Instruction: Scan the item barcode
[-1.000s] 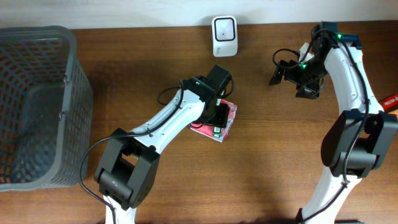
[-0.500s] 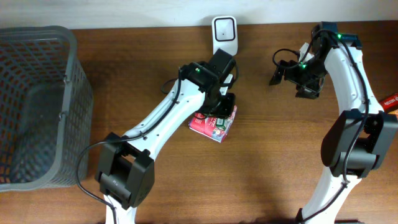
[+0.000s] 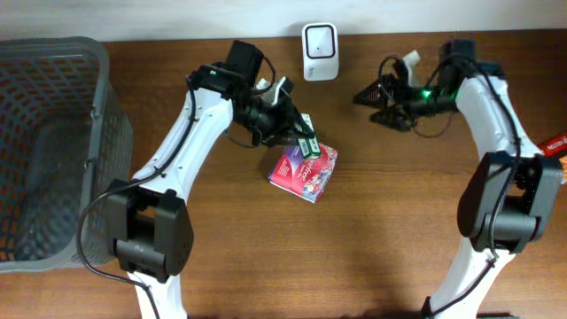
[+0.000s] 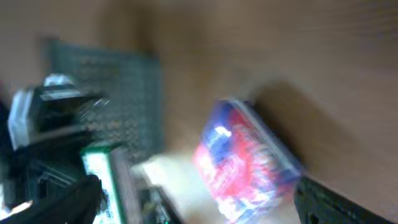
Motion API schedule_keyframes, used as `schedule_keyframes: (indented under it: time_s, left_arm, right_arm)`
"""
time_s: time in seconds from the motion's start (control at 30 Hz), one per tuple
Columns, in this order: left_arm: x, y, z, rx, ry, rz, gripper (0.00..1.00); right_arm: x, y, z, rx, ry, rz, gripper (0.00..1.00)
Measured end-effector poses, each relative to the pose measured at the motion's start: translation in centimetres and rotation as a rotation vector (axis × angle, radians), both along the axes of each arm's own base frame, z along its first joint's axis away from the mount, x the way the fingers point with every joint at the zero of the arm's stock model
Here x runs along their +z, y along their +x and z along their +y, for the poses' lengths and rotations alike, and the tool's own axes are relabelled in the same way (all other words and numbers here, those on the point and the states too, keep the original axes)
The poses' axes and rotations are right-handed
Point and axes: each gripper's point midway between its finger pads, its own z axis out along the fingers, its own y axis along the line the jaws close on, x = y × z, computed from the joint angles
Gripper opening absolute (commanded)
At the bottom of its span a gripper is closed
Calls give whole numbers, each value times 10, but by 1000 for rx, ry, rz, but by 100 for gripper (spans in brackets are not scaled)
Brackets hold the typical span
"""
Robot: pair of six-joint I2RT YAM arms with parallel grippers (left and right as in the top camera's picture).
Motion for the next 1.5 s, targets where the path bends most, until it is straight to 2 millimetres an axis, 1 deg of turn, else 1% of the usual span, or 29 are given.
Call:
schedule_keyframes:
  time_s: [0.07, 0.13, 0.2, 0.23, 0.3, 0.37, 0.4, 0.43, 0.5, 0.53, 0.6, 0.63, 0.77, 0.9, 1.07, 1.13, 1.17, 1.2, 1.27, 1.3, 1.33, 1.4, 1.5]
  left_arm:
    - [8, -1, -1, -3, -56, 21, 27]
    - [12, -3, -3, -10, -83, 32, 27]
    - [15, -5, -6, -18, -106, 41, 27]
    - [16, -8, -7, -23, -112, 52, 27]
    - [18, -14, -13, -41, -119, 64, 27]
    - [20, -24, -25, -75, -133, 71, 27]
    - [20, -27, -28, -86, -136, 75, 27]
    - [20, -28, -29, -88, -136, 75, 27]
    - [20, -28, -29, -88, -136, 75, 28]
    - [20, -28, -29, -88, -136, 75, 28]
    - [20, -28, -29, -88, -136, 75, 28]
    - [20, -28, -29, -88, -136, 75, 29]
    - [20, -26, -27, -83, -133, 69, 29]
    - [20, -11, -12, -38, -133, 59, 30]
    - [11, -5, -5, -15, -77, 36, 29]
    - [7, 3, 1, 6, -49, 7, 29]
    - [3, 14, 11, 35, -20, -20, 29]
    - [2, 16, 15, 46, -14, -20, 29]
    - [-1, 15, 22, 60, 5, 5, 28]
    - [-2, 10, 23, 59, 13, 30, 28]
    - [-2, 7, 24, 54, 12, 40, 28]
    - [2, -4, 25, 34, -17, 92, 26]
    - [12, -17, 35, 24, -74, 171, 25]
  right_arm:
    - [8, -9, 14, 39, 199, -33, 99]
    - [9, -19, 19, 51, 303, -16, 99]
    - [16, -20, 23, 67, 349, -30, 99]
    - [21, -20, 29, 87, 372, -53, 99]
    - [26, -20, 47, 134, 400, -68, 98]
    - [29, -22, 68, 181, 414, -53, 77]
    - [30, -23, 72, 189, 416, -45, 70]
    - [30, -25, 79, 199, 417, -28, 66]
    - [30, -27, 84, 202, 420, 10, 65]
    - [30, -27, 84, 199, 422, 20, 65]
    - [29, -28, 84, 192, 424, 51, 60]
    - [29, -29, 84, 188, 426, 69, 59]
    - [28, -33, 84, 176, 430, 123, 59]
    - [27, -35, 84, 171, 432, 150, 58]
    - [28, -37, 86, 175, 435, 156, 57]
    - [22, -35, 83, 160, 401, 151, 58]
    - [14, -32, 79, 137, 356, 152, 58]
    - [11, -30, 75, 125, 341, 147, 58]
    - [6, -25, 63, 101, 310, 106, 59]
    - [4, -24, 60, 104, 299, 78, 59]
    - [3, -26, 60, 114, 291, 56, 59]
    - [1, -30, 60, 146, 272, -15, 59]
    - [0, -36, 60, 168, 264, -48, 59]
